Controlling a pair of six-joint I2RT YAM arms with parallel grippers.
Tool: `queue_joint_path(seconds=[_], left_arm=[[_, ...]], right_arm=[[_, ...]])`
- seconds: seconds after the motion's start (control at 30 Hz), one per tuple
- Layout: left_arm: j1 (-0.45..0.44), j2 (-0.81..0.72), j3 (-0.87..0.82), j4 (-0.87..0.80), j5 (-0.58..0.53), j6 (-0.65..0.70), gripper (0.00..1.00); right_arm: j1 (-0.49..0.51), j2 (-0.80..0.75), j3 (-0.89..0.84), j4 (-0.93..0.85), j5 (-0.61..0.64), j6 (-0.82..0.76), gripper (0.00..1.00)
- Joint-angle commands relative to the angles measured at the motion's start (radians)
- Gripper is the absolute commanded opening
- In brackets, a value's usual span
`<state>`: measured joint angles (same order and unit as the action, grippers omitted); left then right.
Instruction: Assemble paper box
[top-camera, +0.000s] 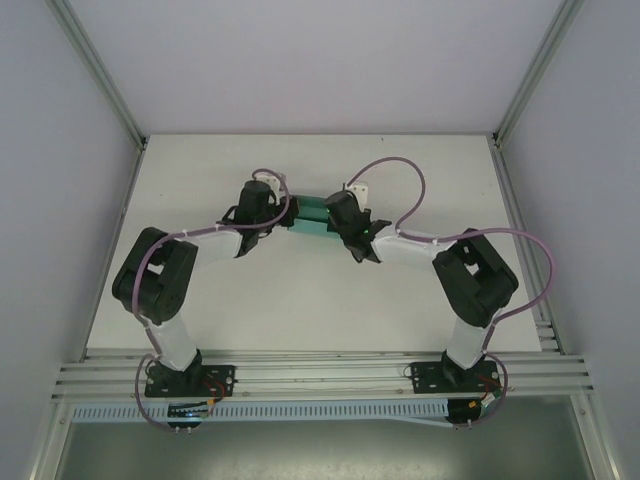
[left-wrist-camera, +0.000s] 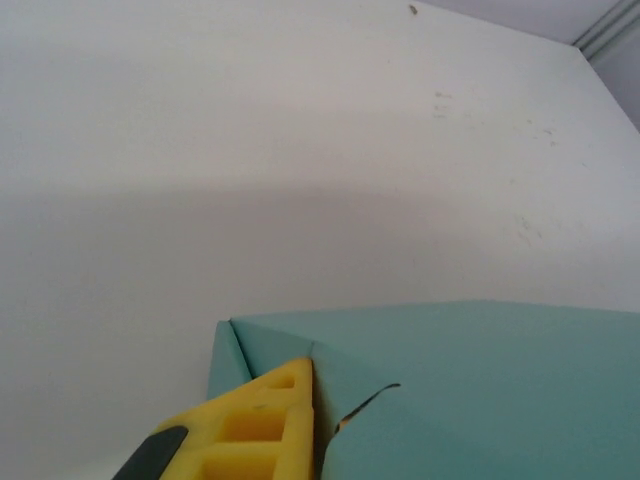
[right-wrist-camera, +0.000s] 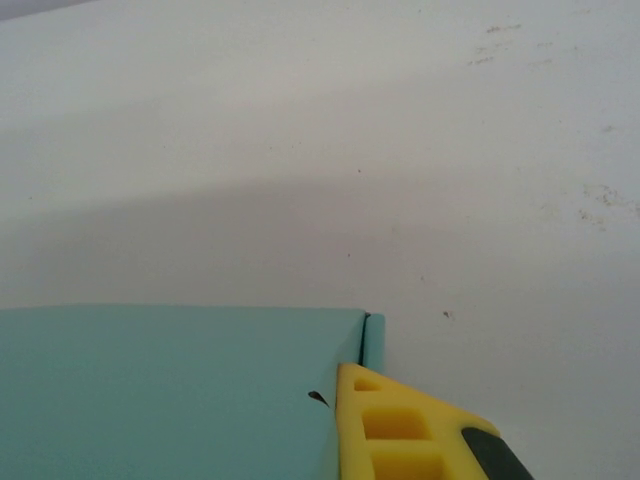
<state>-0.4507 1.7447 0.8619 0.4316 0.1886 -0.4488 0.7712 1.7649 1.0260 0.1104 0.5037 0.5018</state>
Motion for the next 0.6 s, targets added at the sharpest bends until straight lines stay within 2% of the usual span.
queue_joint_path(seconds=[0.0, 0.07, 0.23, 0.33, 0.37, 0.4, 0.57], left_arm=[[-0.023, -0.023, -0.083, -0.111, 0.081, -0.023, 0.19], [-0.023, -0.03, -0.089, -0.146, 0.099, -0.012, 0.29], [-0.023, -0.159, -0.112, -0.221, 0.1, -0.029, 0.59], [-0.023, -0.236, -0.105, -0.322, 0.048, -0.035, 0.74], [-0.023, -0.261, -0.101, -0.361, 0.028, -0.037, 0.82], [-0.023, -0.286, -0.097, -0.41, -0.002, -0.043, 0.97], [-0.022, -0.38, -0.035, -0.661, -0.15, -0.097, 0.99]], right_arm=[[0.043, -0.01, -0.067, 0.029, 0.003, -0.04, 0.0], [0.048, -0.012, -0.098, 0.064, 0.014, -0.059, 0.0], [0.056, -0.038, -0.159, 0.13, 0.06, -0.116, 0.0], [0.057, -0.056, -0.194, 0.174, 0.074, -0.161, 0.0], [0.059, -0.058, -0.201, 0.186, 0.076, -0.175, 0.0], [0.06, -0.057, -0.21, 0.199, 0.069, -0.19, 0.0], [0.073, -0.042, -0.264, 0.295, 0.06, -0.259, 0.0]])
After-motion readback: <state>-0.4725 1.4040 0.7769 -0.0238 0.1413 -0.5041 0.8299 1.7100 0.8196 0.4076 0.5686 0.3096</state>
